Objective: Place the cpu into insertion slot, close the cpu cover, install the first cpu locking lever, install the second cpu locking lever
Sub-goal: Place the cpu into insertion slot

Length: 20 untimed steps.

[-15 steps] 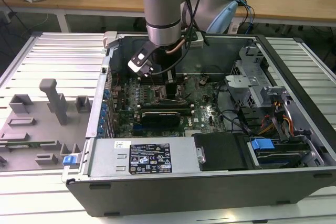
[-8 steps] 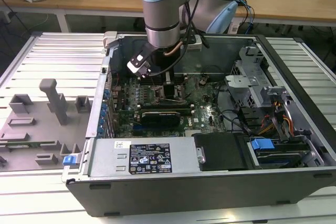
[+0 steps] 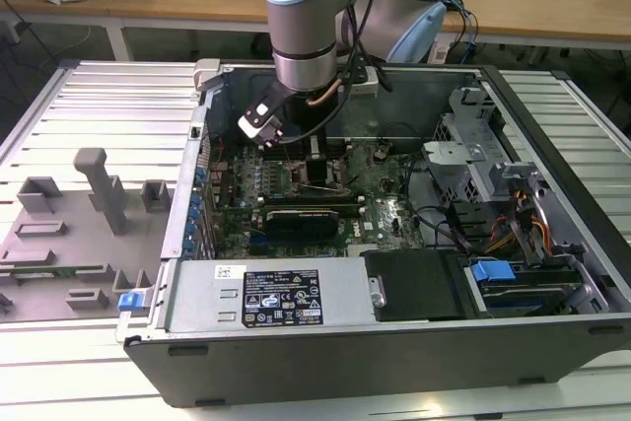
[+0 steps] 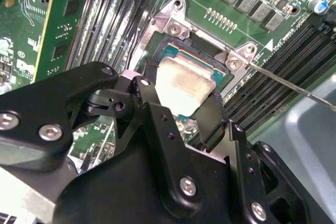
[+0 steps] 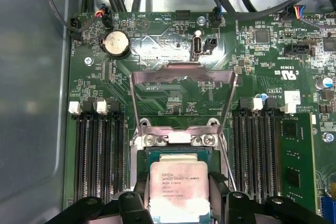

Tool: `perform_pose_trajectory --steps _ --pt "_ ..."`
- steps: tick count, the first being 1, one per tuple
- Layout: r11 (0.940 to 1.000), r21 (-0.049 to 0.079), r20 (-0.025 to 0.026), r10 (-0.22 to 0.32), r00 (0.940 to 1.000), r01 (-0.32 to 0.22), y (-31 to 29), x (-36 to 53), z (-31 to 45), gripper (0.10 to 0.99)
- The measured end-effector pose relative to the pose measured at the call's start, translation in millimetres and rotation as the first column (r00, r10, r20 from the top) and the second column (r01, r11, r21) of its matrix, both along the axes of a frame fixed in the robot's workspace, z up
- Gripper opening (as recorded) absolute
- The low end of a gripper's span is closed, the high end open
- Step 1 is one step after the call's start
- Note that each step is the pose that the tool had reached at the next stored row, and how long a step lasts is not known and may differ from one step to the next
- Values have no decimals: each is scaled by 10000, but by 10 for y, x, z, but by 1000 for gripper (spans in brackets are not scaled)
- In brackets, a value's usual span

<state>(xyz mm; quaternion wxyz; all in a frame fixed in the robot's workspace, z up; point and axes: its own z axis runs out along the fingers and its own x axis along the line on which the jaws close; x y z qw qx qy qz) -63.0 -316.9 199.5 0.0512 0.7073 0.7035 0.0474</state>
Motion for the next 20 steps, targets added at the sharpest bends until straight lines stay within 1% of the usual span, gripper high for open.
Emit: perform_pose_trajectory --steps 7,9,10,14,17,19,20 --pt "10000 -2 -2 0 10000 0 -9 -3 -3 541" --pt "10000 -2 -1 0 10000 0 -9 -3 -3 553" --pt "10000 -2 -2 1 10000 -1 -10 -3 -3 616" --pt "10000 -3 -2 0 10000 0 -11 -4 -2 616" --pt "10000 -3 -2 0 10000 0 -11 -4 30 616" --pt "10000 -1 -1 0 10000 0 -11 -3 72 616" --pt "10000 -2 -1 0 10000 0 -11 -3 110 616"
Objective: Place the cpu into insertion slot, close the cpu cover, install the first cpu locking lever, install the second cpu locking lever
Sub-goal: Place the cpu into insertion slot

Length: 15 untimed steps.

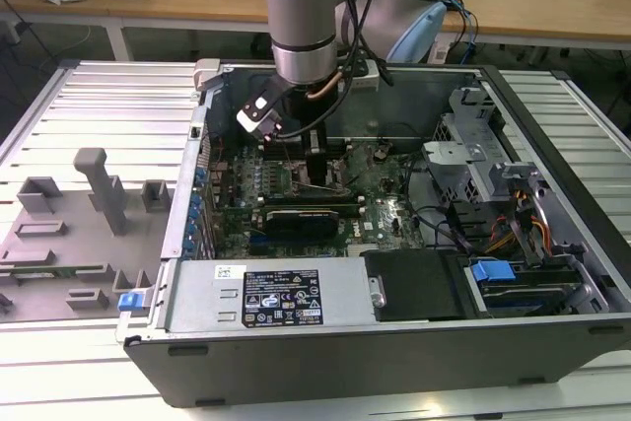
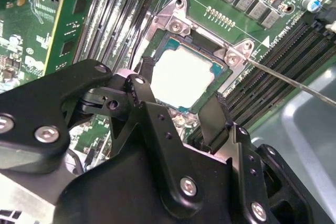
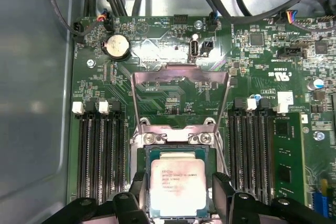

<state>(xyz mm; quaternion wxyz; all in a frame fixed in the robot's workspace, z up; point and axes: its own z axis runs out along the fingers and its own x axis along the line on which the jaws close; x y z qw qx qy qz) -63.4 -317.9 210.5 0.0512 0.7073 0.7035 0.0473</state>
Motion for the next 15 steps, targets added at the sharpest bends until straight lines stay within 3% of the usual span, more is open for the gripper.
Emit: perform_pose_trajectory --steps 6,8,9,10,11,12,15 --pt "10000 0 0 0 10000 0 0 0 21 616" --pt "10000 -1 0 0 10000 0 0 0 21 471" --pt "10000 -1 0 0 10000 0 0 0 22 353" --pt "10000 -1 0 0 10000 0 0 0 21 353" --pt "10000 -1 0 0 10000 0 0 0 22 290" --pt "10000 -2 0 0 10000 0 0 0 22 169" --pt "10000 -1 0 0 10000 0 0 0 22 106"
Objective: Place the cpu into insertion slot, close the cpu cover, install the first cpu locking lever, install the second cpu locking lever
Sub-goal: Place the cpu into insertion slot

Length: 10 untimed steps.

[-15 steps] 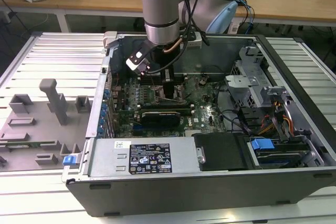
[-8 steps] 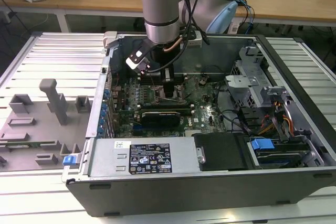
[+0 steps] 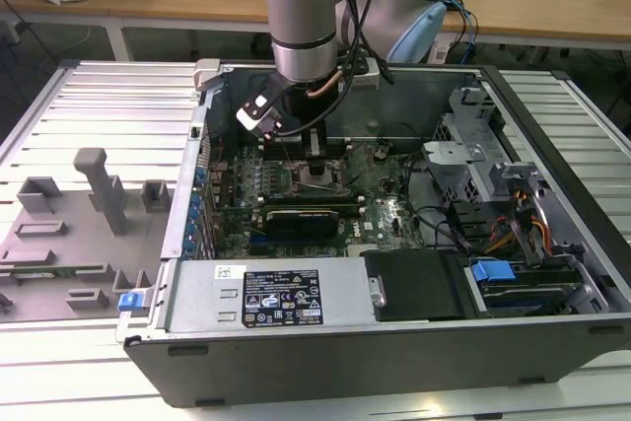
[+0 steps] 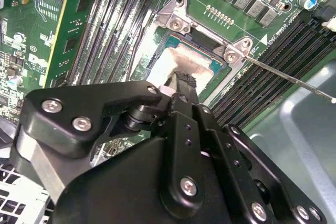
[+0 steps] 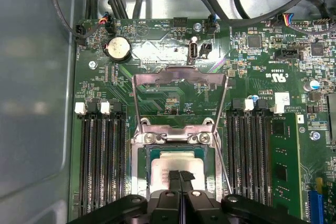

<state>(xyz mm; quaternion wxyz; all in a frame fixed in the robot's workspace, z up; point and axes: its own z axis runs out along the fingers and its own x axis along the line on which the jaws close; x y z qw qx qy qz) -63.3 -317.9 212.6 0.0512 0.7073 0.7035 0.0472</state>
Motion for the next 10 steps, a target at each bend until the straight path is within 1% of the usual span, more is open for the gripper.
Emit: perform_pose_trajectory --steps 2,3,4,5,6,7,8,9,10 --pt "10000 -1 0 0 10000 0 0 0 0 106" --pt "10000 21 -70 1 10000 0 -1 1 0 106" --pt "10000 82 -289 1 9996 2 -1 9 -2 106" --pt "9999 145 -544 4 9985 4 -1 19 -3 106" --pt "9998 212 -875 7 9962 12 -3 33 -3 106" --pt "9997 243 -1039 11 9946 14 -3 38 -4 106" --pt "9997 245 -1062 12 9943 14 -4 38 -3 106" --pt "9997 255 -1099 12 9939 16 -4 38 -3 106" --pt "9997 261 -1114 13 9938 16 -3 43 -4 106"
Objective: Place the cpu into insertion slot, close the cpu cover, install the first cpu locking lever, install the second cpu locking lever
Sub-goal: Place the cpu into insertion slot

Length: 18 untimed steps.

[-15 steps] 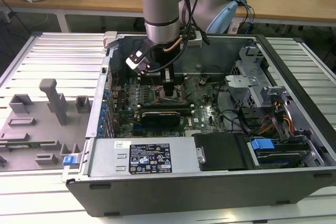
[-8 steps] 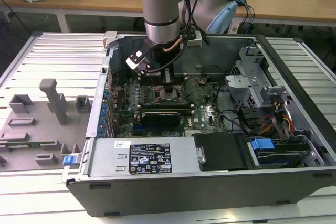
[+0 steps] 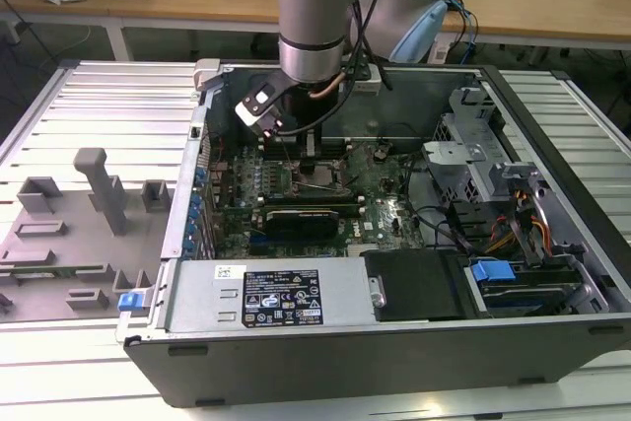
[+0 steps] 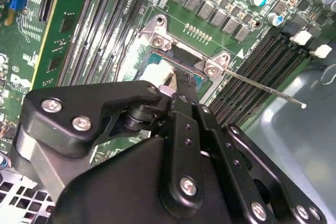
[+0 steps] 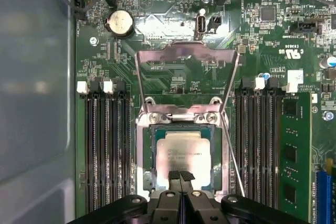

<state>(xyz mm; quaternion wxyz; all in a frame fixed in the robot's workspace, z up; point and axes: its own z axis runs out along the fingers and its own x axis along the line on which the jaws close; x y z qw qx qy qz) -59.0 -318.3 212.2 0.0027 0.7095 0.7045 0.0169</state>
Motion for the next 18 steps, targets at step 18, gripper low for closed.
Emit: perform_pose_trajectory --steps 18 --pt "10000 -1 -17 3 10000 -3 -3 170 397 106"
